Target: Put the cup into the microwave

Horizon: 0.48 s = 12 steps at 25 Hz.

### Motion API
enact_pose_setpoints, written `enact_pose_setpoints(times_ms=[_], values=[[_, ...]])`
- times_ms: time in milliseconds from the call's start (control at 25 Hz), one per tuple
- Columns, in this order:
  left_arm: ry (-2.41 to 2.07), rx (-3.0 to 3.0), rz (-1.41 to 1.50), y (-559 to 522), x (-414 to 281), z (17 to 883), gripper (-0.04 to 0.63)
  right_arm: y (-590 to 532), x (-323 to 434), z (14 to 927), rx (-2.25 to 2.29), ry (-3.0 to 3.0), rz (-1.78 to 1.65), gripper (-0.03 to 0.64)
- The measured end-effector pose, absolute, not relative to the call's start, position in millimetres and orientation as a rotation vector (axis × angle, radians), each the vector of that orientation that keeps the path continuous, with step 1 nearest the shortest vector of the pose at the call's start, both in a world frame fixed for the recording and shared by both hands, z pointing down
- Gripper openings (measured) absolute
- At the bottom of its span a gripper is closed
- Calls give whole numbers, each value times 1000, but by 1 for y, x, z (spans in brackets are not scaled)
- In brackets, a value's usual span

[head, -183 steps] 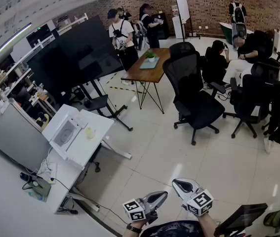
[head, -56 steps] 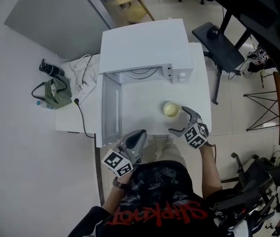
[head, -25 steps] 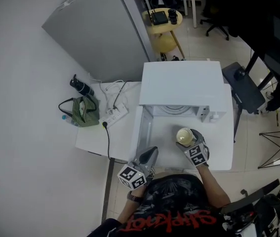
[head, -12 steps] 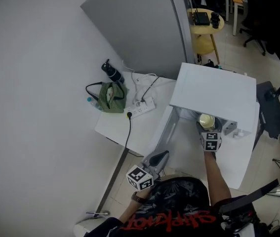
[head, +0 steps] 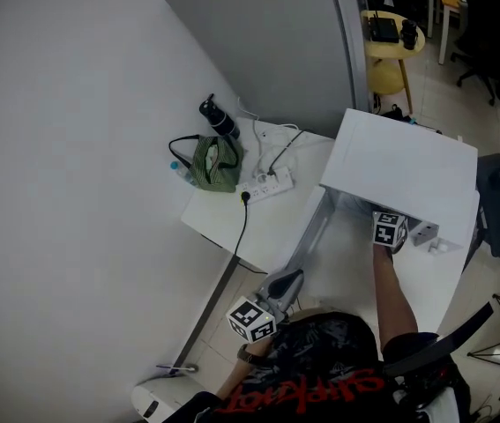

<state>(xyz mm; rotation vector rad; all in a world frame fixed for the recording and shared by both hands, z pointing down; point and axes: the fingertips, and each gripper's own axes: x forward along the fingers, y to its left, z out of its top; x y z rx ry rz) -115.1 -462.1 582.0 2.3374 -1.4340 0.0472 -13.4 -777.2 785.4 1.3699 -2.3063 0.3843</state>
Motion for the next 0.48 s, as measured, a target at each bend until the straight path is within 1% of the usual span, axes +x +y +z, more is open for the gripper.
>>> enact_pose_setpoints(times_ms=[160,280,400,480], values=[[-1430,2338,52,-461,-116,583,0,-788,-23,780,1361,-2363,367,439],[-1382,2362,61,-461,-108,582,0,-779,-19,771,1384,-2435,435,451],[-1348,2391,51,-461,-101,578,0,-758,-4,758,1448,-2480,500,445],[-1330,2409,29,-465,-101,574,0,-741,-6,740,1437,-2506,483,426]])
